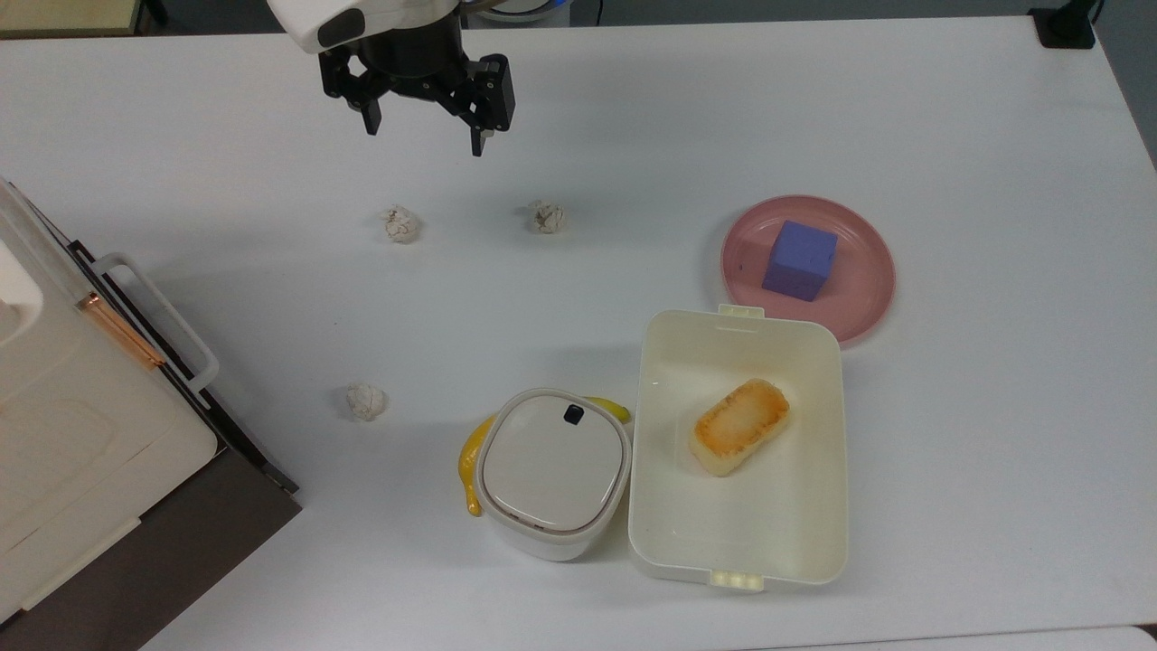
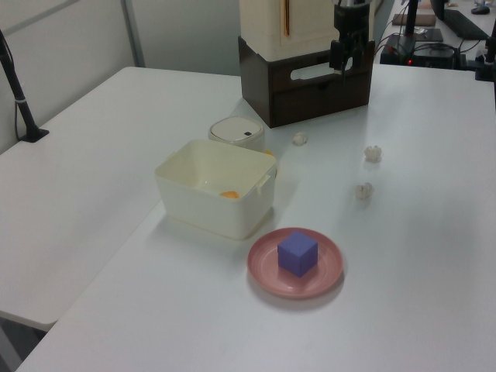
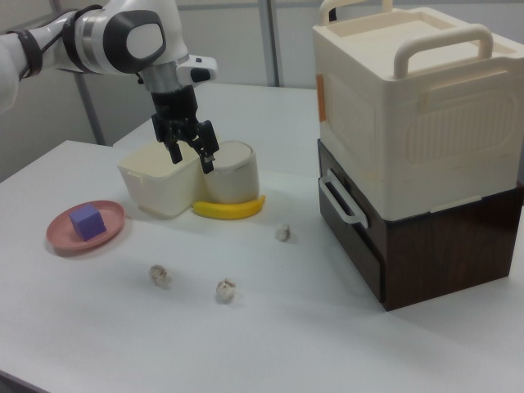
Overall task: Put the cube on the table
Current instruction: 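Move the gripper over the purple cube on the pink plate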
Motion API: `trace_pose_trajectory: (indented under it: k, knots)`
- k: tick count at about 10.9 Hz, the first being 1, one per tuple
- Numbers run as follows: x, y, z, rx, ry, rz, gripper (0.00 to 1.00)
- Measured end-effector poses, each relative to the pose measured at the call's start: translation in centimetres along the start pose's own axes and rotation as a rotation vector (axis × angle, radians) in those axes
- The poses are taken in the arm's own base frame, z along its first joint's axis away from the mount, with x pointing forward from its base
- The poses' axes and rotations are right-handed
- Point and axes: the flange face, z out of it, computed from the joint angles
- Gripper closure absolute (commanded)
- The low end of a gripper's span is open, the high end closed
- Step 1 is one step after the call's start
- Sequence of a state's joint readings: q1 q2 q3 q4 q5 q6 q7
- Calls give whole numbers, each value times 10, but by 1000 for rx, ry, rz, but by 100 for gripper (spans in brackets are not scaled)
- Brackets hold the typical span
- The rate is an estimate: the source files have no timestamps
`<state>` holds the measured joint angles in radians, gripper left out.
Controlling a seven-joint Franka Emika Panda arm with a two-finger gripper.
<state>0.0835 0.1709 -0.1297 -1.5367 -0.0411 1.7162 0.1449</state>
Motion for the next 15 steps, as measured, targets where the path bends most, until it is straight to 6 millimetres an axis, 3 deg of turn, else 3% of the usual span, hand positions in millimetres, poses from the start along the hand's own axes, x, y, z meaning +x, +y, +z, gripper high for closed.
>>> trace_pose_trajectory:
  k: [7,10,12,15]
  knots:
    - [0,0,0,3,-1,0,0]
    - [-2,-14,1,41,-8,-12,0]
    - [-10,-55,8,42,-24,-79,0]
    - [-26,-142,39,25,-68,-106,0]
